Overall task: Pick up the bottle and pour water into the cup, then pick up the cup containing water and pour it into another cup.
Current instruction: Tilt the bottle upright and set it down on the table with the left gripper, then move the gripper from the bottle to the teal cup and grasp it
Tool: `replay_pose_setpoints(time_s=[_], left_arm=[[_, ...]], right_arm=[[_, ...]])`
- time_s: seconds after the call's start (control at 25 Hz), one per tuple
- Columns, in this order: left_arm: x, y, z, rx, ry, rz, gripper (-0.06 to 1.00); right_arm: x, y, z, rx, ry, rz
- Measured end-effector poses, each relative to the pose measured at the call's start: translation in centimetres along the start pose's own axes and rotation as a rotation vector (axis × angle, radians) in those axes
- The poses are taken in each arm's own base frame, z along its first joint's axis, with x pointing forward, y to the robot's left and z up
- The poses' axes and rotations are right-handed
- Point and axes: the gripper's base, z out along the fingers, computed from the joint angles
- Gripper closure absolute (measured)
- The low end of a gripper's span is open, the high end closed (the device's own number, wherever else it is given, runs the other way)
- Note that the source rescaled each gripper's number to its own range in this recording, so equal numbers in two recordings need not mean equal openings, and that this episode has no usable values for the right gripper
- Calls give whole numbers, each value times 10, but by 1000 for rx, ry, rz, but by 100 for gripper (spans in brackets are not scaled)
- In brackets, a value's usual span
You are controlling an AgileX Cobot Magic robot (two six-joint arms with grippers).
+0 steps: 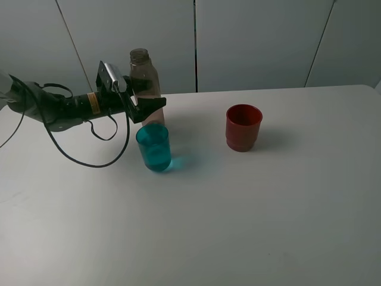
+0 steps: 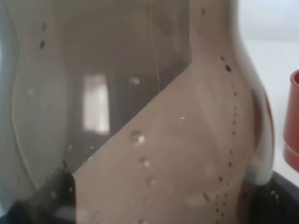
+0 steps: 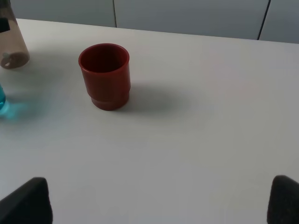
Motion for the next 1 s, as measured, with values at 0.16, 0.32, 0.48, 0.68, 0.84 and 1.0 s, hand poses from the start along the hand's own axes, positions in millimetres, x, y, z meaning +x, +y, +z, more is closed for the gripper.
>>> replay_pose_setpoints(time_s=[0.16,0.32,0.48,0.68,0.84,1.0], left_arm=[[-11,0,-1,13,8,-7,-2],[-18,1,-1,21,58,16,-2],[-19,3,-2,5,107,11,-2],[-17,1,-3,25,140,-1,-2],[-16,2,-4,20,150,-14,-2],[-14,5,-6,2,177,-17,-2]], right_arm=[[0,0,0,0,0,0],[0,0,0,0,0,0],[0,0,0,0,0,0],[0,0,0,0,0,0],[0,0,0,0,0,0],[0,0,0,0,0,0]])
